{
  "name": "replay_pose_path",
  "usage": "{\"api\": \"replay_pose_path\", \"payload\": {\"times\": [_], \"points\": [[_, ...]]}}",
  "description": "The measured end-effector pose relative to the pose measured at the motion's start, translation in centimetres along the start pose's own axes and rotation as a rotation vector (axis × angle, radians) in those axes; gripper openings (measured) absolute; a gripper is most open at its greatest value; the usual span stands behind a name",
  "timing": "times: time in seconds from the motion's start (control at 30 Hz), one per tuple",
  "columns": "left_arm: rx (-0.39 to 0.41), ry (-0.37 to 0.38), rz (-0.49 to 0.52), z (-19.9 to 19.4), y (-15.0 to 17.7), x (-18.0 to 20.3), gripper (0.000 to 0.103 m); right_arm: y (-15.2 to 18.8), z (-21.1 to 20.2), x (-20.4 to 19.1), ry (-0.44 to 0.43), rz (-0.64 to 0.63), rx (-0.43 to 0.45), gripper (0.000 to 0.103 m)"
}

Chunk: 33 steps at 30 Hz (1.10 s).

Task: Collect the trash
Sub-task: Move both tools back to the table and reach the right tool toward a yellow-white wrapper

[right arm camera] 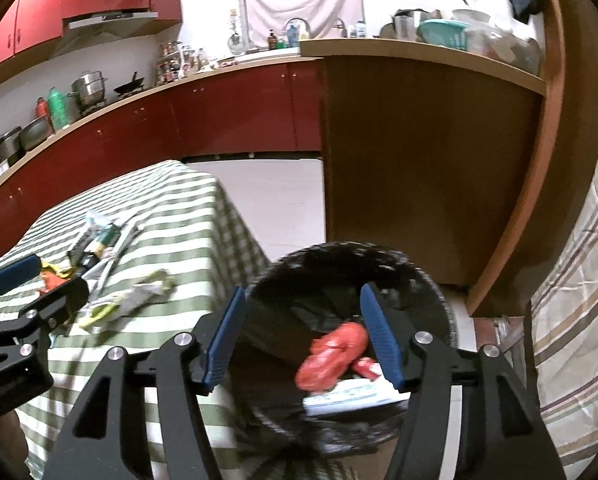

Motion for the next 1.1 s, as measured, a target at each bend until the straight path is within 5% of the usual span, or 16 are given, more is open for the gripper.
{"api": "replay_pose_path", "payload": {"times": [0.5, 1.1], "points": [[-0.046, -0.161, -0.103, -1.3, 4.5, -12.5, 0.086, 0.6, 1.5, -9.0, -0.095, -0.039, -0.066, 0.07], [-0.063, -0.181, -0.135, -1.1, 6.6, -17.9, 0.087, 1.1, 3.9, -12.7, -0.05, -0.069, -0.152, 0.072]]}}
Point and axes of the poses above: each gripper's, at about its wrist camera, not at the fingertips, and z roughly the way its jaws point, x to its right, y to its underside, the point moved 2 cm from there along z, roughly the way its jaws point, and after that the axes turned 3 degrees about -y, right-handed, at the moved point
